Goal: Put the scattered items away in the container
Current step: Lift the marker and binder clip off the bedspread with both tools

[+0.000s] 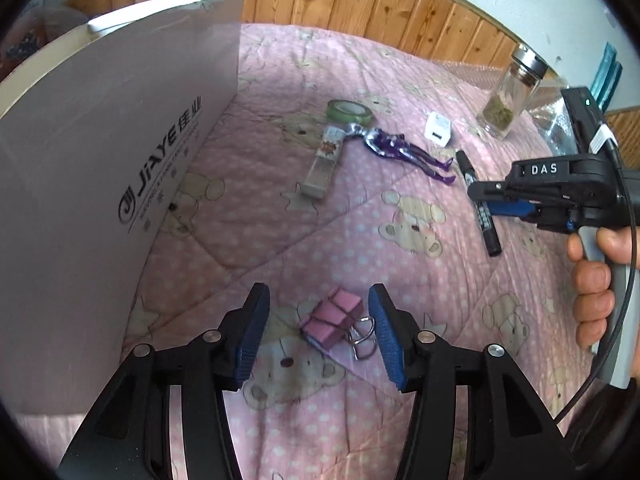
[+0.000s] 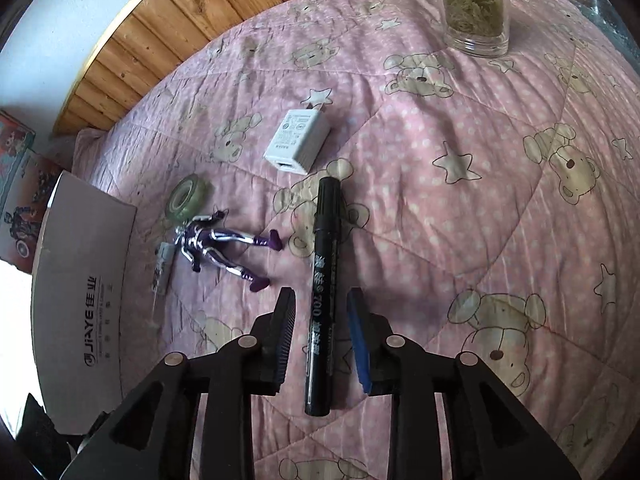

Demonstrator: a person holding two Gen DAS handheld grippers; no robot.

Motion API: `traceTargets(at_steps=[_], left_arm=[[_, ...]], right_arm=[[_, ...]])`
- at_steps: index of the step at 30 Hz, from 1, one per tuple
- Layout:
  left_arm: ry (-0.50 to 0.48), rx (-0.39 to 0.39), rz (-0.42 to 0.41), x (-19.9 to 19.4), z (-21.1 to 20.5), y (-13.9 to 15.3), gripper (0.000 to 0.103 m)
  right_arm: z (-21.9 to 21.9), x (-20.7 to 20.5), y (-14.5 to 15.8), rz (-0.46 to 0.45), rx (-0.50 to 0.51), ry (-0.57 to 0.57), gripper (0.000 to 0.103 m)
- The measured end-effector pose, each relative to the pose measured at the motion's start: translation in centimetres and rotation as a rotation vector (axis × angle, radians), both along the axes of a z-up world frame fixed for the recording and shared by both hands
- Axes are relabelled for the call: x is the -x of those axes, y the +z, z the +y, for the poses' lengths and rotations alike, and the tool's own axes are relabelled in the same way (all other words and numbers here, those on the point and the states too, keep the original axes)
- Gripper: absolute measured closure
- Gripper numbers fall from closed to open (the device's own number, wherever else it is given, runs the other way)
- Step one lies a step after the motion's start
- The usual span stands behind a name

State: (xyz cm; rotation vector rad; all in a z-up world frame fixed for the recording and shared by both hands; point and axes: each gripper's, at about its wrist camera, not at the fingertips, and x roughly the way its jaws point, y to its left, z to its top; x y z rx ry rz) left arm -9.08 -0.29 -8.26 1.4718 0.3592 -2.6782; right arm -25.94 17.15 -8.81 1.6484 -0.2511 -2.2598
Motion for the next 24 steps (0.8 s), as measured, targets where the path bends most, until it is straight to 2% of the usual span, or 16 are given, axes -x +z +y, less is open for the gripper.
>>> traceTargets(at_steps=[2,4,5,6,10,13,14,16,18,20,24], left_arm=[[0.007,0.025,-0.011,-0.6,0.5,-0.4,0.049],[-0.029,0.033,-0.002,-0.9,1.3,-0.3,0.052],[-0.049,0.031,0.002,-0.9,1.6,-0.2,0.06],[-0.056,0.026,0.003,-0.8,1.7,-0.2,0.063],[0.004,-0.046,-0.01,-0.8,0.7,-0.3,0.062],[0.029,-0.1,-0.017,-0.3,0.8,-0.2,0.056],[0.001,-0.121,-0.009,0.1,1.1,-0.1,0.058],[-0.145,-0.168,0.033,1.3,2.5,0.2,0.058],[-0.24,-0.073,0.038,2.0,4.3,0.2,0.058],[-0.244,-0.015,0.027,2.0,5.0,0.1,0.055],[-0.19,-0.02,0.02,1.3,5.3,-0.4,0.051]], right_arm=[[-0.4,-0.4,-0.2,0.015,-0.023,0.018,0.072],[-0.7,-1.2,-0.3,0.037,-0.042,0.029,0.073],[-0.8,-1.6,-0.2,0.05,-0.06,0.043,0.075],[-1.1,-1.9,-0.2,0.057,-0.069,0.059,0.086],[-1.3,-3.2,-0.4,0.058,-0.044,0.056,0.088],[-0.8,-3.6,-0.6,0.046,-0.015,0.024,0.088],[-0.7,-3.7,-0.6,0.043,-0.009,0.019,0.088],[-0.6,-3.8,-0.7,0.039,0.001,0.009,0.088],[-0.4,-3.7,-0.7,0.033,0.015,0.0,0.088],[-0.1,-3.7,-0.8,0.022,0.036,-0.014,0.088],[0.9,-3.7,-1.0,0.001,0.069,-0.058,0.088]])
